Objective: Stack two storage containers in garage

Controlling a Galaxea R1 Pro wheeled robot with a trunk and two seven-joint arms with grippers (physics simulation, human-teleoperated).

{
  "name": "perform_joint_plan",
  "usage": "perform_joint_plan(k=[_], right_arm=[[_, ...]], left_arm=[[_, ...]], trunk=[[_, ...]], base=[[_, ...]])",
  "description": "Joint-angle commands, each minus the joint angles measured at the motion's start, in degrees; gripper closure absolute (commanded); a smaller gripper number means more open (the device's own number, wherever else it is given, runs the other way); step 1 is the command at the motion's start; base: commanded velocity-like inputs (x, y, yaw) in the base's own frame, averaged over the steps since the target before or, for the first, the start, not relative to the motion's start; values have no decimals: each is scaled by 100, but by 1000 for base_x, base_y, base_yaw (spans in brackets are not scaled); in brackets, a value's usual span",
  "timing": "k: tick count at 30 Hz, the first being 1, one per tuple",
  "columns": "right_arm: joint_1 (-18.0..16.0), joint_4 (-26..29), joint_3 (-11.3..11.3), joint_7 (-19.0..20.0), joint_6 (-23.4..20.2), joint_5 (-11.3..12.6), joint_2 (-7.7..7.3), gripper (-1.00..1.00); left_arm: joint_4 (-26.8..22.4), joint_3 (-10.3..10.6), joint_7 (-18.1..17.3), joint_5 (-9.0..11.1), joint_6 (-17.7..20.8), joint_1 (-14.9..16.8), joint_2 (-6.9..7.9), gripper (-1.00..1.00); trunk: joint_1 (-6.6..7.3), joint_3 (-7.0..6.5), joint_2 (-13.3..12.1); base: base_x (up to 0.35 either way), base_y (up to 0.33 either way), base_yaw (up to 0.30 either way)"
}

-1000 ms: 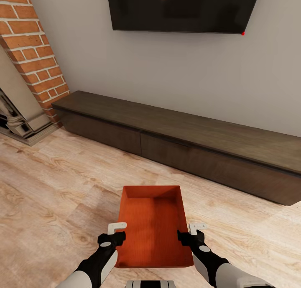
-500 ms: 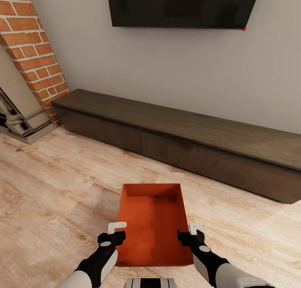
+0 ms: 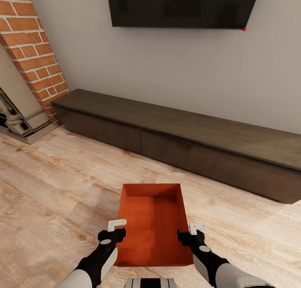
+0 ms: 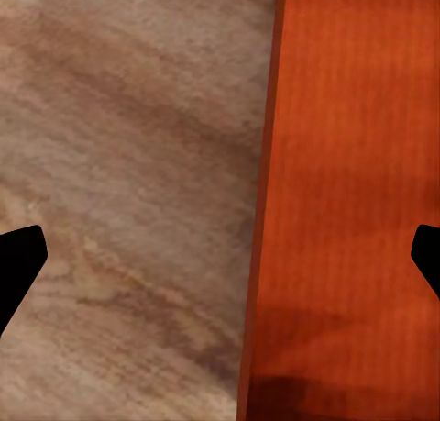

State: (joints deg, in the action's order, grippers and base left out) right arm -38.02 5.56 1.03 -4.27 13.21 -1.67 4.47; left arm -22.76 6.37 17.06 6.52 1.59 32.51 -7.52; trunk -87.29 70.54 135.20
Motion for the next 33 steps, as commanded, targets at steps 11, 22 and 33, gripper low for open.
perform_joint_plan(k=[11, 22, 33], right_arm=[[-3, -6, 11, -29, 15, -18, -1, -100], [-3, -5, 11, -28, 15, -18, -4, -100], [-3, -9, 11, -30, 21, -13, -7, -100]], left_arm=[[-9, 51, 43, 60, 17, 1, 5, -100], [-3, 56, 43, 60, 25, 1, 5, -100], [5, 56, 44, 63, 77, -1, -2, -100]], trunk=[[1, 4, 1], [1, 4, 1], [1, 4, 1]], base=[[0, 0, 0], [0, 0, 0], [0, 0, 0]])
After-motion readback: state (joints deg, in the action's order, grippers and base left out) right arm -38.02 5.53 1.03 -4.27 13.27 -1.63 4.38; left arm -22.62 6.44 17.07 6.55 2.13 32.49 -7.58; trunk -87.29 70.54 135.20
